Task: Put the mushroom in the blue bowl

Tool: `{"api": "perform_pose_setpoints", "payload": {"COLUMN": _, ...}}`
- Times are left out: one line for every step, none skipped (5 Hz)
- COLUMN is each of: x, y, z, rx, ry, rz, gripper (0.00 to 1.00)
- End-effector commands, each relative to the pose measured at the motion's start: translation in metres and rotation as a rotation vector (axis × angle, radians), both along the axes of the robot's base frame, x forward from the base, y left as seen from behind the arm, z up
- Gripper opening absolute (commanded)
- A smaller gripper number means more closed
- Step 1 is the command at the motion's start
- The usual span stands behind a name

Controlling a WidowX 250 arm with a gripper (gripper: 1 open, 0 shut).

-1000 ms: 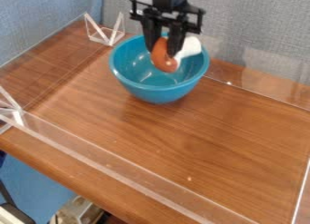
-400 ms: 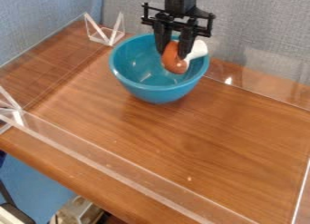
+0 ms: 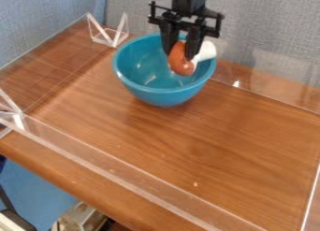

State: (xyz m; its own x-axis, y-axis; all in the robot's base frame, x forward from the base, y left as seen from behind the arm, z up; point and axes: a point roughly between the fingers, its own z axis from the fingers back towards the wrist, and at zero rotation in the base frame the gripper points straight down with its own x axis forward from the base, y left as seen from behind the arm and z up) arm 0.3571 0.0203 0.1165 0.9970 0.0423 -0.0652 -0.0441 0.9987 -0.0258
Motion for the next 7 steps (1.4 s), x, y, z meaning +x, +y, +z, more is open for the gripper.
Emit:
{"api": "perform_pose_setpoints", "payload": {"x": 0.013, "y": 0.013, "z": 0.020, "rx": 0.002, "ry": -0.044, "rz": 0.054, "gripper": 0.00}}
{"api": "perform_pose_setpoints", "payload": {"x": 0.018, "y": 0.017, "z": 0.024, "rx": 0.002, "ry": -0.030, "rz": 0.082, "gripper": 0.00}}
{"api": "perform_pose_setpoints", "payload": {"x": 0.023, "y": 0.020, "z": 0.029, "rx": 0.004, "ry": -0.017, "rz": 0.105, "gripper": 0.00}}
{"api": "perform_pose_setpoints", "payload": {"x": 0.018, "y": 0.030, "z": 0.031, "rx": 0.006, "ry": -0.001, "rz": 0.153, "gripper": 0.00}}
{"api": "perform_pose_setpoints", "payload": {"x": 0.013, "y": 0.040, "z": 0.031, "rx": 0.009, "ry": 0.019, "rz": 0.198, "gripper": 0.00}}
{"api": "perform_pose_setpoints", "payload": {"x": 0.011, "y": 0.043, "z": 0.019, "rx": 0.011, "ry": 0.035, "rz": 0.173, "gripper": 0.00}}
{"api": "perform_pose_setpoints", "payload": {"x": 0.009, "y": 0.046, "z": 0.007, "rx": 0.013, "ry": 0.050, "rz": 0.147, "gripper": 0.00}}
